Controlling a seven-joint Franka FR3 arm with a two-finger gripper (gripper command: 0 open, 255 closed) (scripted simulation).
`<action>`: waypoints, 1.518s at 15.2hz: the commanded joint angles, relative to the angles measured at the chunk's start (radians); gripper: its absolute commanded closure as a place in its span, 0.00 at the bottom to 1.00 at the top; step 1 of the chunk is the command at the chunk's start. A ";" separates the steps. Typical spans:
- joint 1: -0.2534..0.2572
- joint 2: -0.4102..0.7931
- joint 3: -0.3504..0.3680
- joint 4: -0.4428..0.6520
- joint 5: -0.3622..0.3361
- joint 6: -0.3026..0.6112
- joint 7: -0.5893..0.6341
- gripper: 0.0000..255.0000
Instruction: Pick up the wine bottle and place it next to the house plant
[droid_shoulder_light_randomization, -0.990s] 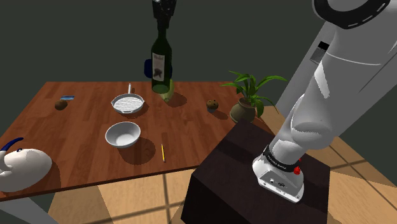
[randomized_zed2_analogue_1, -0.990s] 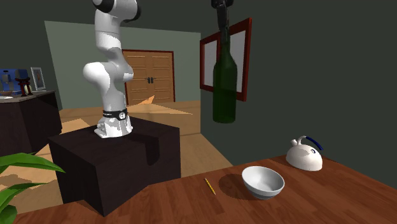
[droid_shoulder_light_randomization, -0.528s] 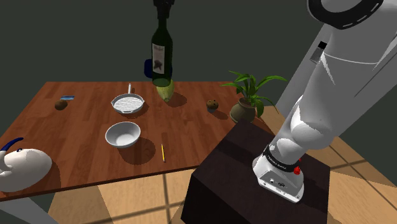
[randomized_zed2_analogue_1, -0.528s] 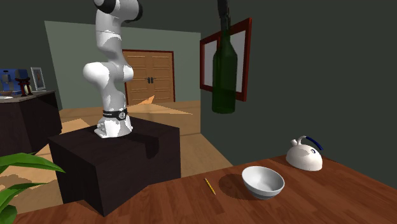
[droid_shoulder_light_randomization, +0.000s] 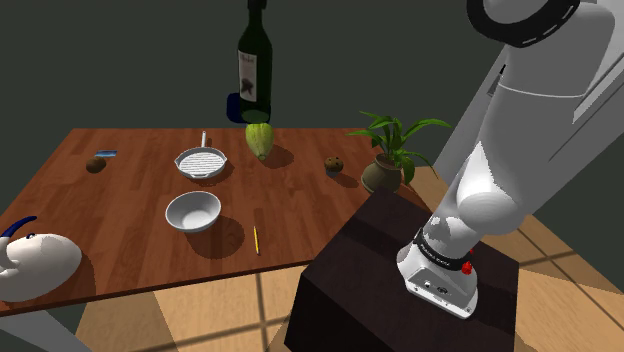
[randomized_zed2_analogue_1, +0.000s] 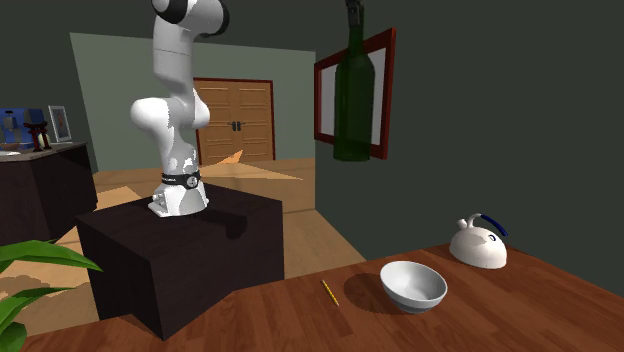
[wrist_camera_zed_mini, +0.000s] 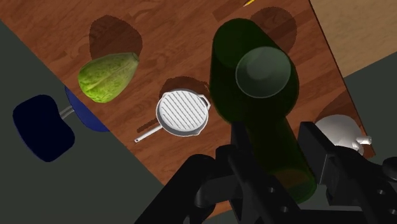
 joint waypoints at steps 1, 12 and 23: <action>0.002 0.017 0.001 0.054 -0.002 -0.037 0.002 1.00; -0.022 0.071 -0.007 0.268 0.001 -0.197 -0.034 1.00; -0.162 -0.253 -0.110 -0.164 0.037 -0.089 -0.265 1.00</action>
